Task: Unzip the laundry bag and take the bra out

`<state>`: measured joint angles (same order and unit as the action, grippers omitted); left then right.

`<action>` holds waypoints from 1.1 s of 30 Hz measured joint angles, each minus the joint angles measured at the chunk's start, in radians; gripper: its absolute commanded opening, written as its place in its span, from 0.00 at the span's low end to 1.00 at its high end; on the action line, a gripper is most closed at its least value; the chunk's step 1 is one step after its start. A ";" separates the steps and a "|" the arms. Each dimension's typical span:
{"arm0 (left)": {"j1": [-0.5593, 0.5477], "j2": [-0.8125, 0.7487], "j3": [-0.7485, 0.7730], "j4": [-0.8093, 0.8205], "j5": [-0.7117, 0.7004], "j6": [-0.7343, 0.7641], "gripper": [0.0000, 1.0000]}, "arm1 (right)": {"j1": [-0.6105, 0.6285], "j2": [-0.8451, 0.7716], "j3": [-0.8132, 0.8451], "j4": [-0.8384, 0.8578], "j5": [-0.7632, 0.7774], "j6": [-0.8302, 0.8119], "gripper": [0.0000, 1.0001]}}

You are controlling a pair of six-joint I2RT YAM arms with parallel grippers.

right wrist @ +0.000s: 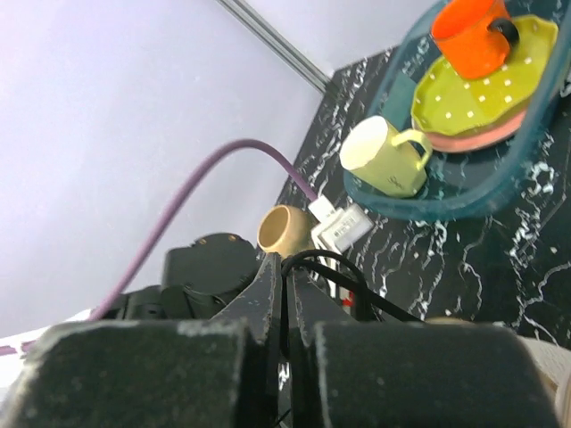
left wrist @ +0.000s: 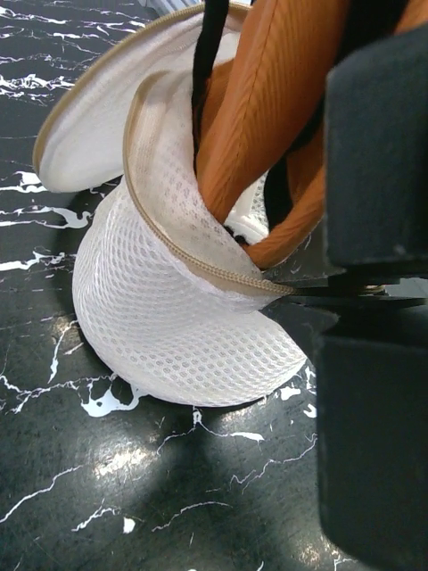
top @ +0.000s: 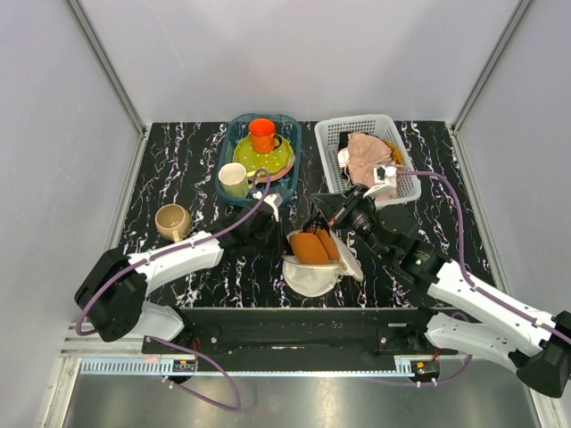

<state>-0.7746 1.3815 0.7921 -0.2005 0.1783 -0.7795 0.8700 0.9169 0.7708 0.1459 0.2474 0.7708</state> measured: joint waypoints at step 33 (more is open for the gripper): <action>0.000 -0.121 0.000 -0.137 -0.056 0.045 0.00 | -0.486 0.505 0.647 -0.204 -0.016 -0.289 0.00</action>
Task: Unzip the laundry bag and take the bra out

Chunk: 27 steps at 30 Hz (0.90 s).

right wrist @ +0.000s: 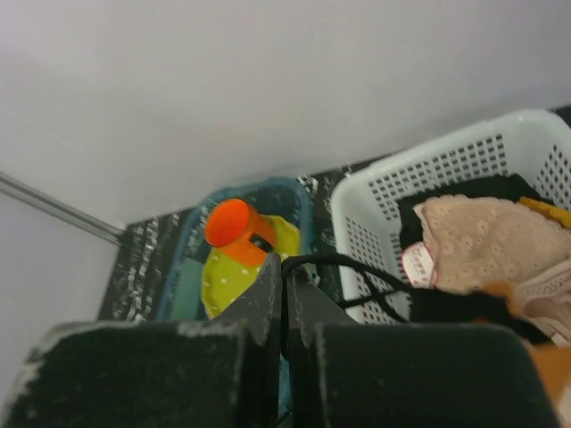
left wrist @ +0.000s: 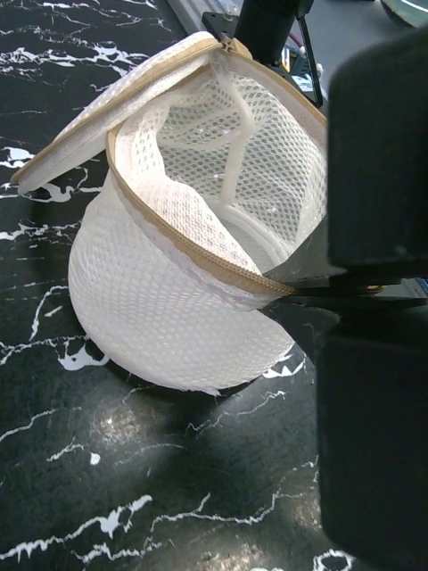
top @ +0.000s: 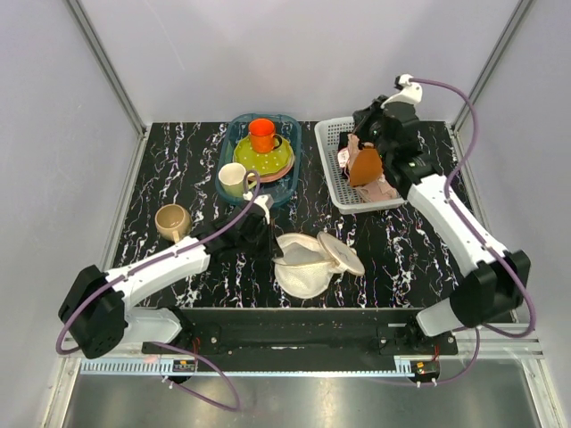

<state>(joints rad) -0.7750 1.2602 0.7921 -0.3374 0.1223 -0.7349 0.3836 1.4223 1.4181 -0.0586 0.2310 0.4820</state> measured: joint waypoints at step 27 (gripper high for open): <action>0.000 -0.062 -0.035 -0.005 -0.028 0.013 0.00 | 0.034 -0.339 -0.468 -0.092 -0.180 0.068 0.72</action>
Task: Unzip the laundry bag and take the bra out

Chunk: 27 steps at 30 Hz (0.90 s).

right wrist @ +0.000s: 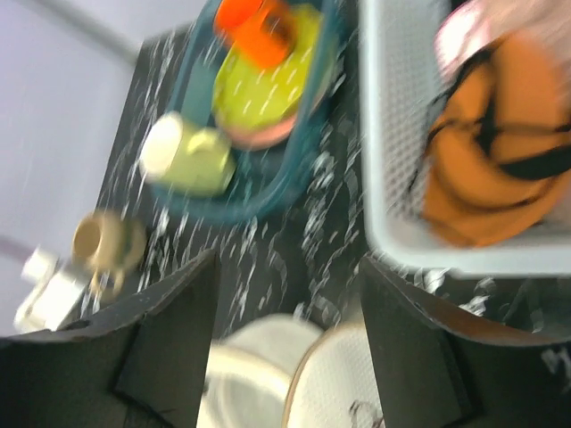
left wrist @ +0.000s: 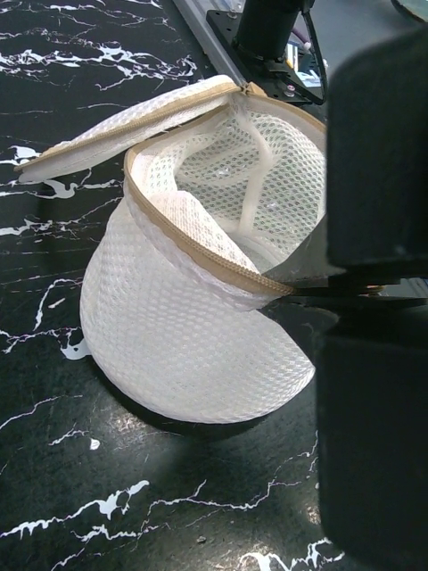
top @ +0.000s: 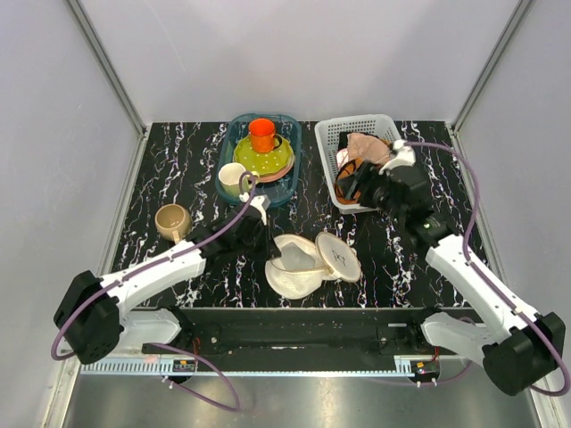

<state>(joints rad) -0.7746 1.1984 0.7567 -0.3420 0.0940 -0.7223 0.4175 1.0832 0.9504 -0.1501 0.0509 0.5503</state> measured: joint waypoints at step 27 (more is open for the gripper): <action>0.000 0.110 -0.196 0.203 0.085 -0.076 0.00 | 0.642 0.486 -0.192 0.038 0.050 0.295 0.54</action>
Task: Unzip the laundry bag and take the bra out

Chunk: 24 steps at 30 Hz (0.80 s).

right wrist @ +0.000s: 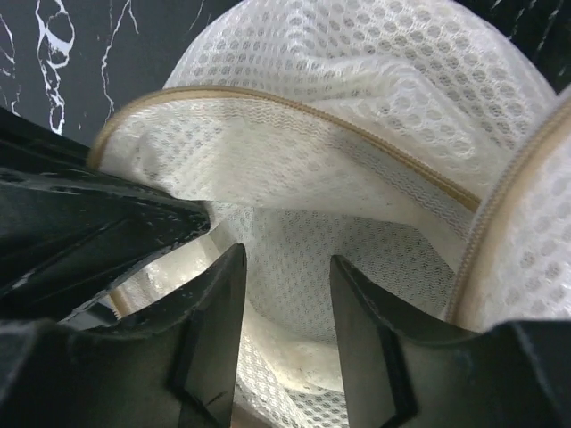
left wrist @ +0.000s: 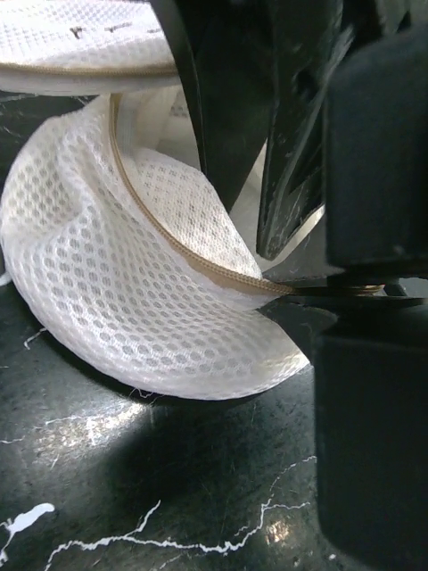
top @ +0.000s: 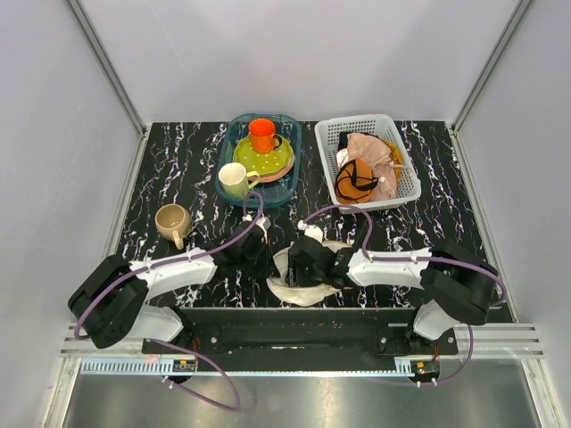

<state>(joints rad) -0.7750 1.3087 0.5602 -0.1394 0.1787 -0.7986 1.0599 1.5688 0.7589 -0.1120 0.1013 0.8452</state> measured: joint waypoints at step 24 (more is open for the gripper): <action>-0.018 -0.173 -0.009 0.049 -0.020 0.052 0.00 | 0.028 -0.503 -0.163 -0.038 0.260 0.088 0.73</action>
<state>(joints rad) -0.7933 1.1358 0.5514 -0.0906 0.1585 -0.7467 1.0878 1.0657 0.5961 -0.1497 0.3614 0.9329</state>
